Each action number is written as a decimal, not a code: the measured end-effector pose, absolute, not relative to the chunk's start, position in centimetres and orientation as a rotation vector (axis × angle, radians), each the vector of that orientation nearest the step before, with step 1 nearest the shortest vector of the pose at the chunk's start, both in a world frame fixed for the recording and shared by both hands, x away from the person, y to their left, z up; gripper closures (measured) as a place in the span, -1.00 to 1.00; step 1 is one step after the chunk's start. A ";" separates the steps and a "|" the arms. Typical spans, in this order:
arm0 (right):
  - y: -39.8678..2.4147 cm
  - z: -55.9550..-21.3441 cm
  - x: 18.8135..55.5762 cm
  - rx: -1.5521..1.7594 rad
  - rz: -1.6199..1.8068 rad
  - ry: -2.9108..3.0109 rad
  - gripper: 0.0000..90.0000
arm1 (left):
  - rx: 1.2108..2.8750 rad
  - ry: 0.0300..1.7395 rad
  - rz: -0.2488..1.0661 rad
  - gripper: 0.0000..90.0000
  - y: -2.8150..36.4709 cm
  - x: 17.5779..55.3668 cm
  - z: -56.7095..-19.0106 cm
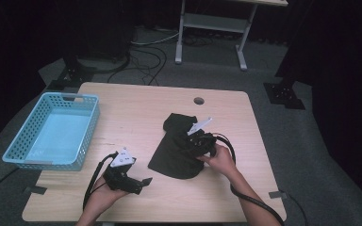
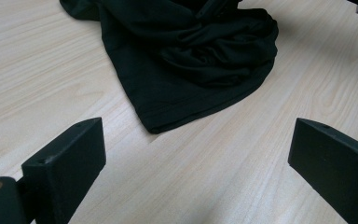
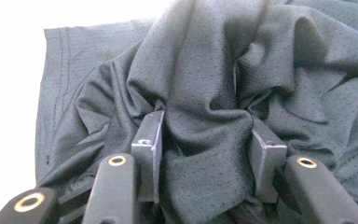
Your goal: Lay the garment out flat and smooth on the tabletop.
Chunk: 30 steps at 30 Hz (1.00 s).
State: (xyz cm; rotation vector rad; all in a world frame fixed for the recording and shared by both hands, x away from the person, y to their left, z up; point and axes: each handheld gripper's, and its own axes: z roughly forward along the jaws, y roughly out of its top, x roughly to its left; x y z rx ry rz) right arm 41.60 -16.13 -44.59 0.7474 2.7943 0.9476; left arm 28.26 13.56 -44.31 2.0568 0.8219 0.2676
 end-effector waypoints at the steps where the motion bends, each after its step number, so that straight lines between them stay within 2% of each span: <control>1: -16.1 -44.6 41.6 0.744 0.951 2.800 0.24 | 2.057 0.822 0.267 -0.93 13.6 28.3 -44.3; 14: -15.8 -44.6 40.6 0.692 0.959 2.847 0.34 | 2.067 0.814 0.265 -0.93 13.3 28.2 -44.4; 30: -14.5 -44.7 38.4 0.582 0.968 2.911 0.36 | 2.076 0.809 0.257 -0.93 13.0 28.2 -44.6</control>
